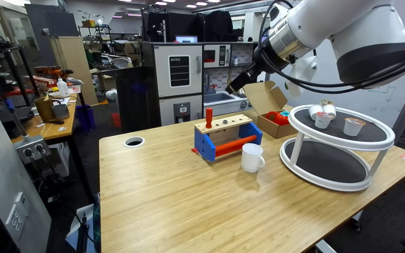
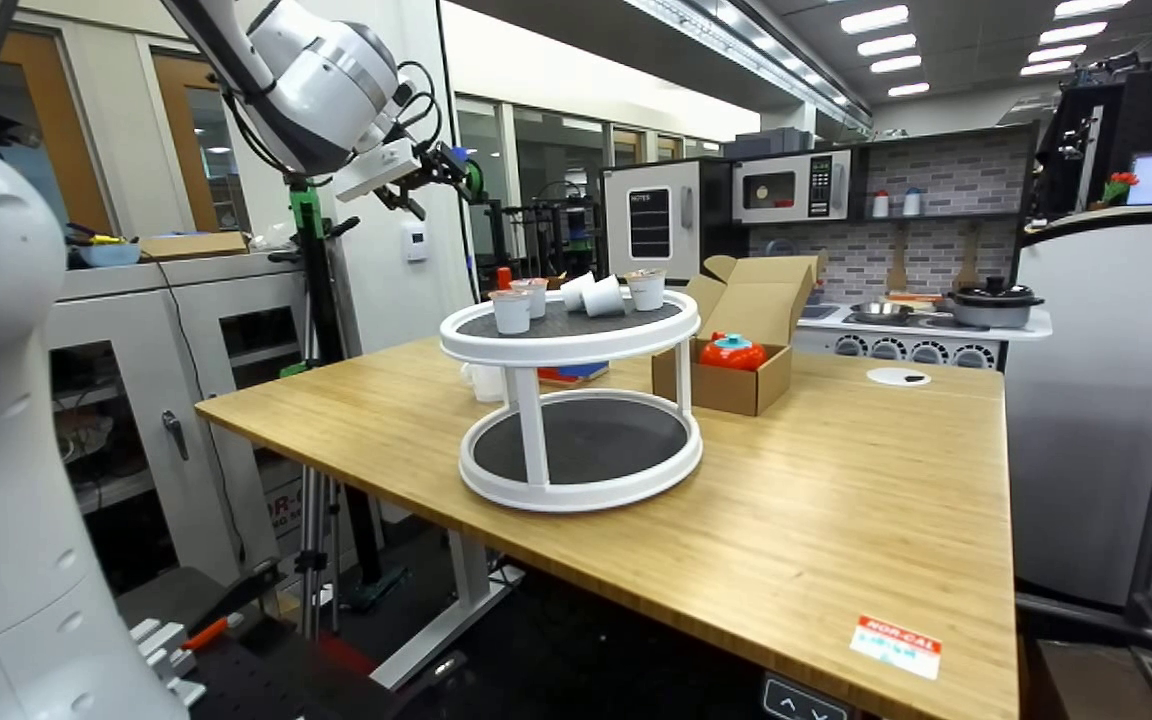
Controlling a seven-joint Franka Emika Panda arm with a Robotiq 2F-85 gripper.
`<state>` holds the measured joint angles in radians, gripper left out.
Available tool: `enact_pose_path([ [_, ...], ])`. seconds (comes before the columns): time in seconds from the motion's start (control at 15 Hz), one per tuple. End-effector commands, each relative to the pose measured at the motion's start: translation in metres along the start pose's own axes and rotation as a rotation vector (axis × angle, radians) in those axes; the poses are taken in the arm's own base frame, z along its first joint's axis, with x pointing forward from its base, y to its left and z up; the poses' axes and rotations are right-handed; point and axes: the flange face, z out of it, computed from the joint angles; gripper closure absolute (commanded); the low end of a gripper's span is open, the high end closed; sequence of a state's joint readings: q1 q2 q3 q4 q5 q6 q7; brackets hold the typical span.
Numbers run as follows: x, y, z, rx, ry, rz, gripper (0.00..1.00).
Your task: Place the mug on the round stand
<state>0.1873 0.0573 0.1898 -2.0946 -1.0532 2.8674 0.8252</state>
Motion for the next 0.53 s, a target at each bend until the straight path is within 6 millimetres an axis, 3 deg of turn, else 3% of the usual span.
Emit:
enact_pose_path([
  [0.0,0.002,0.004,0.001,-0.002,0.008,0.016,0.0],
  [0.47,-0.01,0.012,0.023,-0.012,-0.024,0.139,0.0],
])
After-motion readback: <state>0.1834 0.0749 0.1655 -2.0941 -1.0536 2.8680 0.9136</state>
